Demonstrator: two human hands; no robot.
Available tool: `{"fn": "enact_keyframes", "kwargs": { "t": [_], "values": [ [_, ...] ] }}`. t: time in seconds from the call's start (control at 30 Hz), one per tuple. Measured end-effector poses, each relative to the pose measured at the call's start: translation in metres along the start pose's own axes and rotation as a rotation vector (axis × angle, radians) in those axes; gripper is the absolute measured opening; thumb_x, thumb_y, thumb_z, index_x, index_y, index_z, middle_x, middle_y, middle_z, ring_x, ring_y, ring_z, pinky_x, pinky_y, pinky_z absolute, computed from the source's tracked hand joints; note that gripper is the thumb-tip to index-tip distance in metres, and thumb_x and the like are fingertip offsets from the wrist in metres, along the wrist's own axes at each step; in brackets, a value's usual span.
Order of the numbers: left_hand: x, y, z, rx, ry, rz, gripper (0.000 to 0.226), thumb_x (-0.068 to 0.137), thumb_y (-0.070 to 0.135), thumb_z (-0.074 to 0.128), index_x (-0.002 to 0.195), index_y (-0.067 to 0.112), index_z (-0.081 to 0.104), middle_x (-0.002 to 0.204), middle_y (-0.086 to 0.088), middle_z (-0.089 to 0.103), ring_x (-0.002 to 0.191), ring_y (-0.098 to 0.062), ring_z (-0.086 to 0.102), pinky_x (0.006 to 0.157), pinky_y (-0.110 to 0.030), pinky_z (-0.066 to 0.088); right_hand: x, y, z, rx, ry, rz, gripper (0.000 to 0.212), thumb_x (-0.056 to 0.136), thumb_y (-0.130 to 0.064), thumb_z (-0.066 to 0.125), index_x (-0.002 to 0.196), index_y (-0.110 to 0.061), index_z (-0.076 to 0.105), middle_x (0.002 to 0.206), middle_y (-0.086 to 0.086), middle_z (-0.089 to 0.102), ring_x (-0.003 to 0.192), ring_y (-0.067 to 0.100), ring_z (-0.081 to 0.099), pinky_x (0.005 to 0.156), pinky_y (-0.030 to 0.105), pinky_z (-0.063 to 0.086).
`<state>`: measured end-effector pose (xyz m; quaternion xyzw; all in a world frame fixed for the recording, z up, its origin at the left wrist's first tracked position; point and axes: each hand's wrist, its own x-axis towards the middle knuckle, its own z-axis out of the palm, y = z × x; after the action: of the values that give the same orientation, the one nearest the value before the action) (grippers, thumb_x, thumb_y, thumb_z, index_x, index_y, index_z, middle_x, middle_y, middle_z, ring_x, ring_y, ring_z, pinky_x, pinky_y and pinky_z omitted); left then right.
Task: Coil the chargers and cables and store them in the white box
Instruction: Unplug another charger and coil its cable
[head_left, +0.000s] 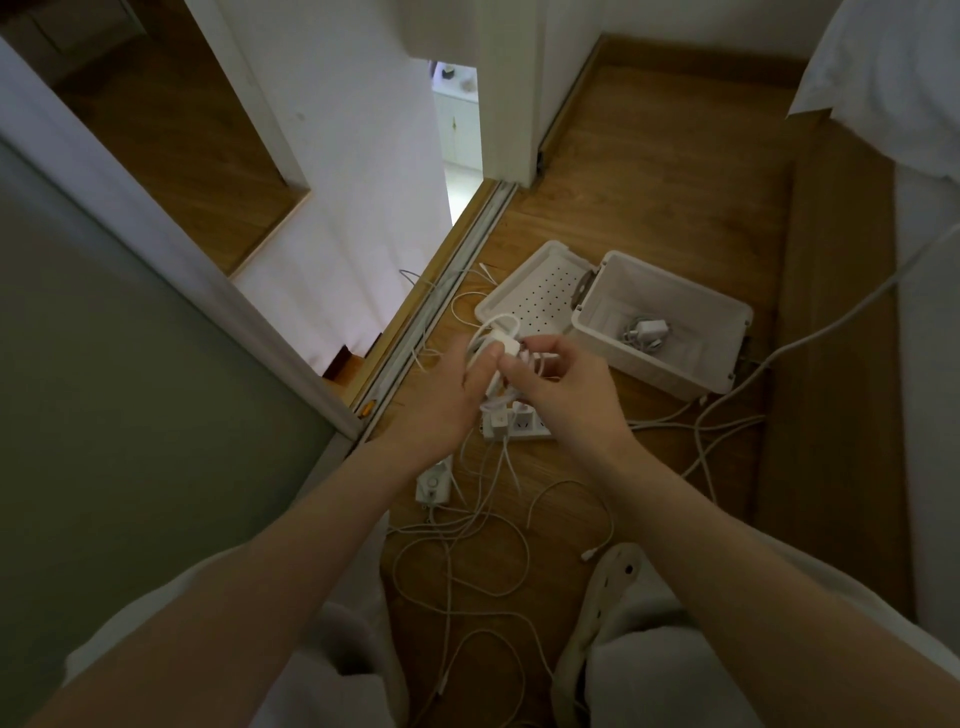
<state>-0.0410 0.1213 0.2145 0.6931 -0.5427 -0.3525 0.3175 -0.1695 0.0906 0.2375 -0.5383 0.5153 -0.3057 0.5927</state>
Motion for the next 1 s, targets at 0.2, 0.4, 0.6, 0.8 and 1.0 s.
{"fn": "enact_keyframes", "kwargs": {
  "t": [0.2,0.4,0.6,0.8,1.0],
  "values": [
    [0.003,-0.003,-0.004,0.031,-0.119,0.062,0.032,0.096,0.046,0.028,0.108,0.021,0.045,0.087,0.004,0.054,0.07,-0.013,0.055,0.06,-0.033,0.046,0.006,-0.003,-0.013,-0.022,-0.062,0.106,0.012,0.085,-0.01,0.064,0.083,-0.016,0.054,0.092,0.009,0.062,0.07,0.013,0.062,0.057,0.019,0.054],
    [-0.001,-0.019,-0.008,0.227,-0.395,-0.016,0.055,0.091,0.061,0.025,0.124,0.022,0.043,0.099,-0.003,0.063,0.08,-0.02,0.064,0.07,-0.037,0.058,0.002,0.01,-0.013,-0.702,-0.16,-0.04,0.01,0.088,-0.015,0.06,0.084,-0.018,0.052,0.101,0.002,0.053,0.082,0.011,0.051,0.063,0.015,0.038],
    [0.0,-0.018,-0.013,0.176,-0.531,-0.117,0.05,0.094,0.05,0.029,0.132,0.02,0.039,0.103,-0.019,0.062,0.069,-0.025,0.056,0.056,-0.026,0.046,-0.008,0.002,-0.009,-0.884,-0.161,-0.233,0.013,0.093,-0.014,0.051,0.088,-0.019,0.041,0.083,-0.003,0.052,0.077,0.015,0.053,0.065,0.028,0.047],
    [0.003,-0.008,-0.019,0.045,-0.369,0.066,0.052,0.083,0.065,0.029,0.113,0.026,0.046,0.091,-0.007,0.063,0.068,-0.023,0.061,0.057,-0.031,0.051,-0.004,-0.014,-0.024,-0.434,0.038,-0.222,0.011,0.093,-0.021,0.052,0.088,-0.012,0.05,0.084,0.002,0.061,0.081,0.017,0.063,0.072,0.036,0.057],
    [-0.003,-0.002,-0.009,0.072,-0.237,0.164,0.048,0.087,0.062,0.037,0.123,0.032,0.039,0.102,0.005,0.062,0.087,-0.013,0.066,0.072,-0.042,0.057,-0.004,-0.01,-0.024,-0.483,0.181,-0.277,0.005,0.095,-0.019,0.05,0.091,-0.016,0.047,0.091,-0.002,0.055,0.084,0.013,0.056,0.066,0.021,0.048]
  ]
}}
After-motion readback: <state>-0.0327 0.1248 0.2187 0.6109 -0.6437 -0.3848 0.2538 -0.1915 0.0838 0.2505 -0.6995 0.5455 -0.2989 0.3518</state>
